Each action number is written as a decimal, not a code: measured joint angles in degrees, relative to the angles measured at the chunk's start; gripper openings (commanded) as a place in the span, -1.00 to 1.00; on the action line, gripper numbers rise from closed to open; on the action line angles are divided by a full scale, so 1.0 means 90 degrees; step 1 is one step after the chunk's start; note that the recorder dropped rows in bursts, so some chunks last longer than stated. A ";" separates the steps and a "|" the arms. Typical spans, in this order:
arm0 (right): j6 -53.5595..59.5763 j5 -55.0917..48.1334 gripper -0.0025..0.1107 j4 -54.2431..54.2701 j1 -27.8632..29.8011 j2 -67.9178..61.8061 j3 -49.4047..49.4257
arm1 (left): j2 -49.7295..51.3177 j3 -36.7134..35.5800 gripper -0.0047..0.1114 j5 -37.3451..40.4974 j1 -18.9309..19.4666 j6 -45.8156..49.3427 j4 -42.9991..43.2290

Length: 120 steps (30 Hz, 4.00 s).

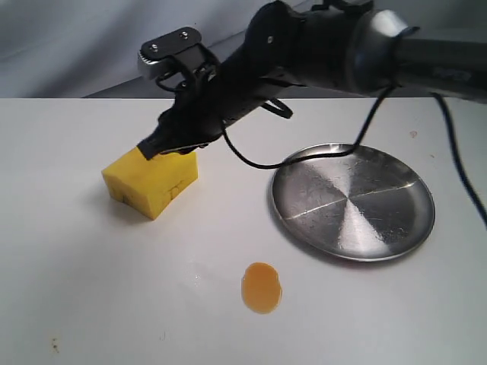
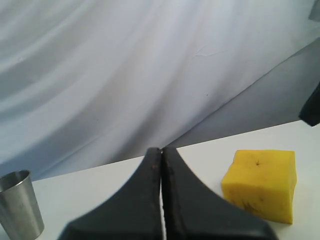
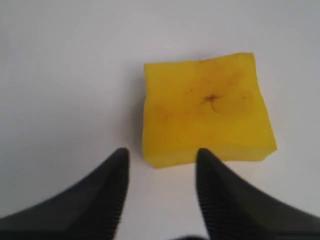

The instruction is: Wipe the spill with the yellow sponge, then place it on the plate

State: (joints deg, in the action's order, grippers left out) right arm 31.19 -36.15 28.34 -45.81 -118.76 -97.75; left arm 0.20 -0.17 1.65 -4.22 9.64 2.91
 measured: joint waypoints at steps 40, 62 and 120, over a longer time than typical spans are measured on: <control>-0.4669 -0.0603 -0.96 -0.3318 -0.0519 0.0390 0.1126 | 0.0000 0.0000 -0.92 0.0000 0.0000 0.0000 0.0000; -0.4330 0.0565 -0.96 -0.3217 -0.0537 0.3012 0.6126 | 0.0000 0.0000 -0.92 0.0000 0.0000 0.0000 0.0000; -0.4475 -0.1565 -0.96 -0.3533 -0.0756 0.0393 0.3042 | 0.0000 0.0000 -0.92 0.0000 0.0000 0.0000 0.0000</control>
State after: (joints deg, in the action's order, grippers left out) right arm -9.09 -50.23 -3.46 -52.61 -115.23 -70.37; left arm 0.20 -0.17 1.65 -4.22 9.64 2.91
